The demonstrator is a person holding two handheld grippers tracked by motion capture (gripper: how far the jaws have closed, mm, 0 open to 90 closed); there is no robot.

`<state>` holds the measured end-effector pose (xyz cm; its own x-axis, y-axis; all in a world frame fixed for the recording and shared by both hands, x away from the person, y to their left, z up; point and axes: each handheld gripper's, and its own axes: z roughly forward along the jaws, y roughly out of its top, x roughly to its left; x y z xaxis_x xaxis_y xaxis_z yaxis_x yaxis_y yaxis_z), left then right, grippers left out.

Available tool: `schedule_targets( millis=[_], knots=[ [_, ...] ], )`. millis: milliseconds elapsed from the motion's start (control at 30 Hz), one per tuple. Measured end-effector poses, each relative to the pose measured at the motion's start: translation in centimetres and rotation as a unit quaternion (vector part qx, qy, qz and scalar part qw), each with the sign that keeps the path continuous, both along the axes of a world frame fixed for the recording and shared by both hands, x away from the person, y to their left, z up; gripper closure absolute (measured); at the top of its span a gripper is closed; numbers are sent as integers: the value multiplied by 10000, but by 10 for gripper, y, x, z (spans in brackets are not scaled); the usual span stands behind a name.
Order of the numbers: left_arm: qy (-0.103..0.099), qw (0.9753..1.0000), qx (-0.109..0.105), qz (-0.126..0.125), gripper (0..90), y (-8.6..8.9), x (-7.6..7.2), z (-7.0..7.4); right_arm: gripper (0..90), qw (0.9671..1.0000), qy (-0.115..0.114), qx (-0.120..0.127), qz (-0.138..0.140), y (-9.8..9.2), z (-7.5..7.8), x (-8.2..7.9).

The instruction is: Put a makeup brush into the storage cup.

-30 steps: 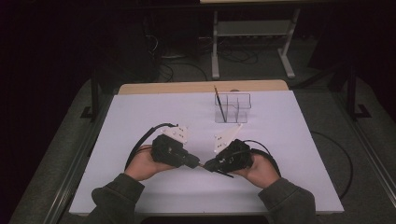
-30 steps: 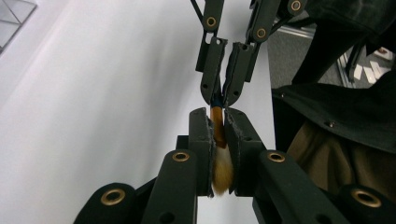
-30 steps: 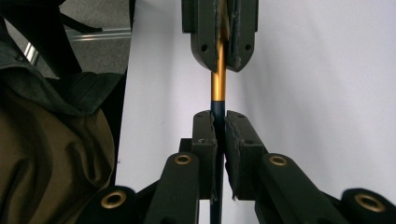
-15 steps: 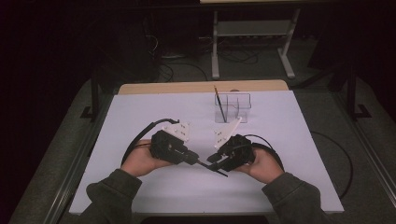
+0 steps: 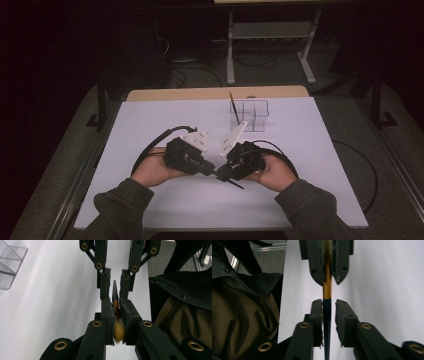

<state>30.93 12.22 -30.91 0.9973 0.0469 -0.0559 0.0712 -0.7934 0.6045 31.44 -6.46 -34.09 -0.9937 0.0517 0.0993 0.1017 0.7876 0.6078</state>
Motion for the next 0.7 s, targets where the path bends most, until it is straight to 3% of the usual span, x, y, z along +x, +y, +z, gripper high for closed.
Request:
schedule_targets(
  millis=[267, 333, 433, 700],
  knots=[
    [13, 10000, 69, -3, 805, -2, 0, -2, 828, 10000, 14, -42, 63, 3, -4, -2],
    [-60, 9999, 53, 64, 759, -2, 1, -1, 830, 10000, 33, 19, 62, 1, -5, -1],
    [8, 9999, -5, 153, 686, 1, 1, 0, 830, 9999, 22, 106, -6, -1, -7, 0],
    [88, 9996, -65, 253, 601, 7, 1, -6, 830, 9995, 7, 324, -72, -6, -15, 0]
  ],
)
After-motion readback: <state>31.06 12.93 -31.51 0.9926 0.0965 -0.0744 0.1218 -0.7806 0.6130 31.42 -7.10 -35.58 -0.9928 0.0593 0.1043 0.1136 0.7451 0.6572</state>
